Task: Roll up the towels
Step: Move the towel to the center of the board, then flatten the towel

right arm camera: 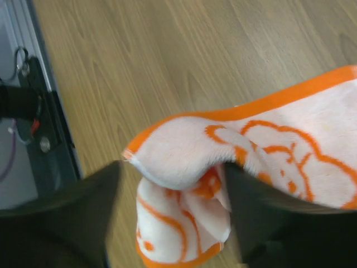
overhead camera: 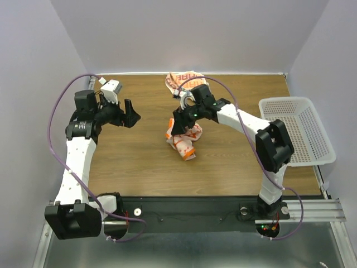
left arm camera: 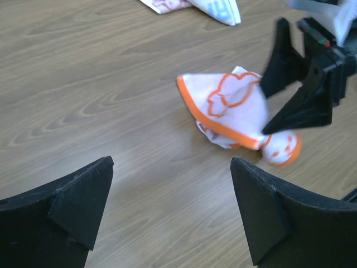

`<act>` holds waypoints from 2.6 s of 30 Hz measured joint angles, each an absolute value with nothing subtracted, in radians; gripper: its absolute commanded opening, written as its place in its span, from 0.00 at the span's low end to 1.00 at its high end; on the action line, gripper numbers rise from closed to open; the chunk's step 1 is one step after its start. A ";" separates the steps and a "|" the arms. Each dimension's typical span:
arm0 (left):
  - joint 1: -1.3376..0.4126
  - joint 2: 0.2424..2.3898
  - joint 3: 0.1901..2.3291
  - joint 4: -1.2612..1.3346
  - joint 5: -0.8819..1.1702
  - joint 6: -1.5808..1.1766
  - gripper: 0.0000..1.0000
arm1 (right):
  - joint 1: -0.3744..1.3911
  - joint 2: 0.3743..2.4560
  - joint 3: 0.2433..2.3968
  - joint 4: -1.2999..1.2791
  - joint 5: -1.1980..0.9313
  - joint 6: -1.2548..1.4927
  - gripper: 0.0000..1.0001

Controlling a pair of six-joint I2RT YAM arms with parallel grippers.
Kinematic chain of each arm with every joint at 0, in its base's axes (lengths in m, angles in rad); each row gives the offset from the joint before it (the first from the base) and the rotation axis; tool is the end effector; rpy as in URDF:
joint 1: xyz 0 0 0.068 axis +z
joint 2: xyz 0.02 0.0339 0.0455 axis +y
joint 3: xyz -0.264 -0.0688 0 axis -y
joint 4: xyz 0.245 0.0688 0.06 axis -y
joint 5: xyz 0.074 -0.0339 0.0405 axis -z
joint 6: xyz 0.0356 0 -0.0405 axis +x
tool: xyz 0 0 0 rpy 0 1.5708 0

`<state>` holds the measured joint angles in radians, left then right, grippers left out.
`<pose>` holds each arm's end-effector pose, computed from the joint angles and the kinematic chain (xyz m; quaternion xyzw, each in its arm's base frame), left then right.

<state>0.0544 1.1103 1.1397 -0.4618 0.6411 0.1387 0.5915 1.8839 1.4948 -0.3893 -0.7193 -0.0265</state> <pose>0.2397 -0.0083 0.3742 0.2034 0.7916 -0.2149 0.5347 0.3377 0.2551 0.2565 -0.3920 0.7813 0.4125 0.2564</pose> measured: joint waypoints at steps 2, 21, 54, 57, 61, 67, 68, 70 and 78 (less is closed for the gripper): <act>0.054 1.098 1.099 -0.432 0.663 0.125 0.98 | 0.610 1.919 1.528 -0.393 -0.709 -0.015 1.00; -0.144 1.312 1.036 -0.377 0.757 0.383 0.85 | 0.387 1.579 1.214 -0.437 -0.551 -0.009 0.78; 0.120 1.235 0.994 -0.364 0.943 0.292 0.91 | 0.931 1.869 1.417 -0.305 0.134 -0.960 0.75; 0.120 1.235 0.994 -0.362 0.943 0.292 0.91 | 0.931 1.866 1.424 -0.294 0.132 -0.974 0.81; 0.133 1.235 0.994 -0.348 0.953 0.278 0.91 | 0.931 1.865 1.424 -0.287 0.121 -0.984 0.84; 0.183 1.254 0.994 -0.317 0.996 0.234 0.91 | 0.931 1.865 1.424 -0.282 0.088 -0.999 0.78; 0.188 1.257 0.994 -0.317 0.997 0.231 0.90 | 0.931 1.866 1.424 -0.281 0.084 -1.000 0.73; 0.199 1.262 0.994 -0.317 0.999 0.225 0.90 | 0.931 1.877 1.431 -0.279 0.073 -1.000 0.54; 0.210 1.261 0.994 -0.323 0.996 0.223 0.89 | 0.931 1.952 1.467 -0.280 0.030 -0.995 0.01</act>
<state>0.2096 1.2613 0.9943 -0.3229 0.9962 0.2230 0.9310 1.9518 1.4666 -0.2802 0.0296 -0.9951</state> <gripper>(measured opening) 0.893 0.031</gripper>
